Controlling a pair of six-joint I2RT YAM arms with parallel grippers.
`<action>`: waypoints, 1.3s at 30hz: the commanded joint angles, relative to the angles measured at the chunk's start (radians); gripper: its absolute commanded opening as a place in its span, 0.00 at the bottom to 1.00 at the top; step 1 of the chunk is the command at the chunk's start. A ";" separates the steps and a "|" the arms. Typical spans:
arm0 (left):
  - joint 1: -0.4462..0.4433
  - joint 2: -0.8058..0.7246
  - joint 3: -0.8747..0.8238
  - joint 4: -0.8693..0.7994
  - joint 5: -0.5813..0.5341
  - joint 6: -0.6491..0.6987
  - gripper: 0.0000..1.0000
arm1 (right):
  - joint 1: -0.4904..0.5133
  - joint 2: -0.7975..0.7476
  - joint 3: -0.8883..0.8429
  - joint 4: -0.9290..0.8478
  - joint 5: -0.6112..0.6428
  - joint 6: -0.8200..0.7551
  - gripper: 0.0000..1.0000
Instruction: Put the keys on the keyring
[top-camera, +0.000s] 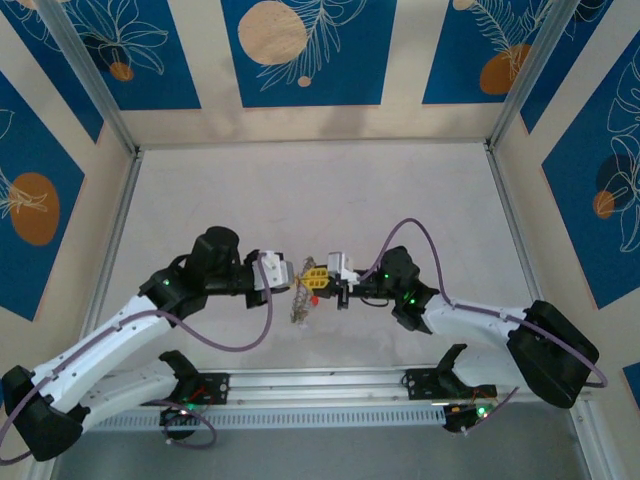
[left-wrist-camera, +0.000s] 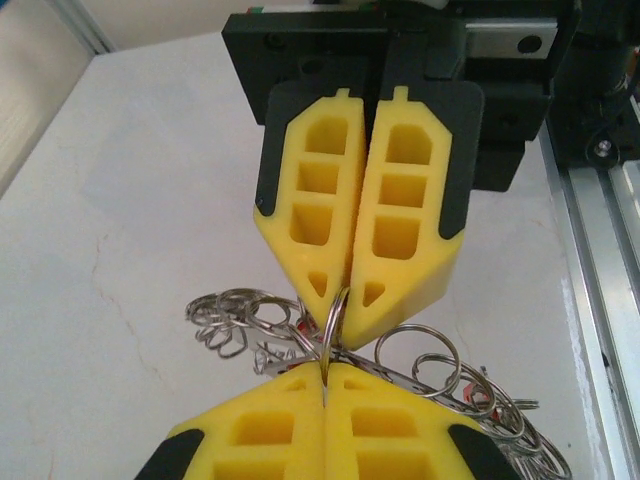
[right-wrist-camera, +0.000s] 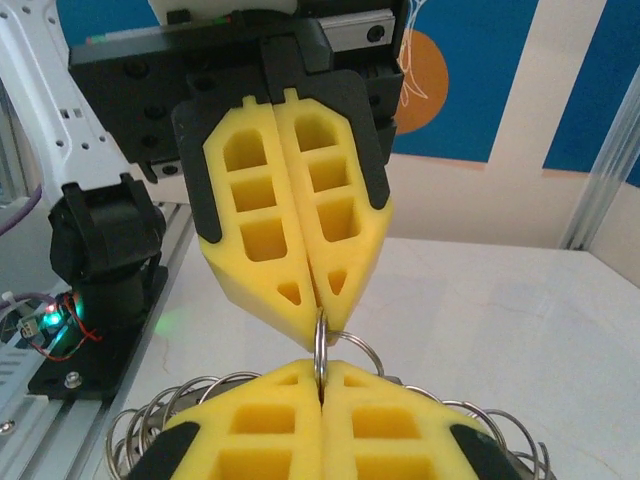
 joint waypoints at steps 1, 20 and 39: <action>0.017 0.018 0.081 -0.107 -0.034 0.053 0.00 | 0.017 -0.029 0.053 -0.133 0.056 -0.055 0.14; -0.009 0.070 0.100 -0.111 -0.108 0.042 0.00 | 0.062 0.077 0.154 -0.252 0.142 -0.052 0.13; 0.143 0.079 -0.124 0.103 -0.419 -0.839 0.64 | -0.050 -0.088 0.175 -0.909 0.050 -0.463 0.47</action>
